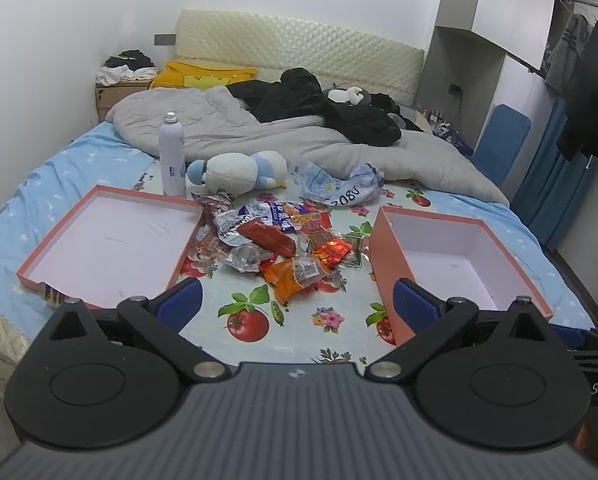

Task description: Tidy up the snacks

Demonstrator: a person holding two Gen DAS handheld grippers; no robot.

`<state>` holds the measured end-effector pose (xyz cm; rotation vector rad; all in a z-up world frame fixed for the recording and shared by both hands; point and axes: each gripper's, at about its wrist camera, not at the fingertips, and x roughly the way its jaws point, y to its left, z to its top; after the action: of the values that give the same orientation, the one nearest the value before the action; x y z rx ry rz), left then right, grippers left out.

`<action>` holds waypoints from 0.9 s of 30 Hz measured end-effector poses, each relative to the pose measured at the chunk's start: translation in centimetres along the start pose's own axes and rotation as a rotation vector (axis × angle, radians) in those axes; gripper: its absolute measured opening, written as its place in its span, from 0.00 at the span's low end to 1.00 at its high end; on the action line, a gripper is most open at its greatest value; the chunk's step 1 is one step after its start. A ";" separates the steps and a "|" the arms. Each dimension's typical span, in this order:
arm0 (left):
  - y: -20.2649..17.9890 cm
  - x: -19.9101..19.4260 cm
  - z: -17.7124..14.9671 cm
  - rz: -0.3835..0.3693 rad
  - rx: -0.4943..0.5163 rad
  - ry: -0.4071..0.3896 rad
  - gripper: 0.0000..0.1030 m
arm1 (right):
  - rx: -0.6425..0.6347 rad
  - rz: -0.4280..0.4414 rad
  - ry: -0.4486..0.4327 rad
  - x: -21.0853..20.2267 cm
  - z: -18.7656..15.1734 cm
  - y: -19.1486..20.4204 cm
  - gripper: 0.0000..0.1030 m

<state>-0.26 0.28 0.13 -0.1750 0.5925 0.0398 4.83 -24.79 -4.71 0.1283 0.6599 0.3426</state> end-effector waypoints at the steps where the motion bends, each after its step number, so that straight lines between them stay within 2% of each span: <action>1: 0.0 0.0 0.0 0.001 -0.001 0.001 1.00 | -0.004 0.001 0.000 0.0 -0.1 0.0 1.00; 21: 0.0 0.7 -0.5 -0.009 -0.006 0.020 1.00 | 0.003 0.000 0.008 0.1 0.1 0.0 1.00; 27: -0.1 0.3 -0.5 -0.011 0.007 0.006 1.00 | 0.005 0.003 -0.021 -0.1 0.2 -0.2 1.00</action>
<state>-0.29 0.08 -0.46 -0.1716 0.5980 0.0267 4.93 -25.02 -4.52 0.1375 0.6404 0.3417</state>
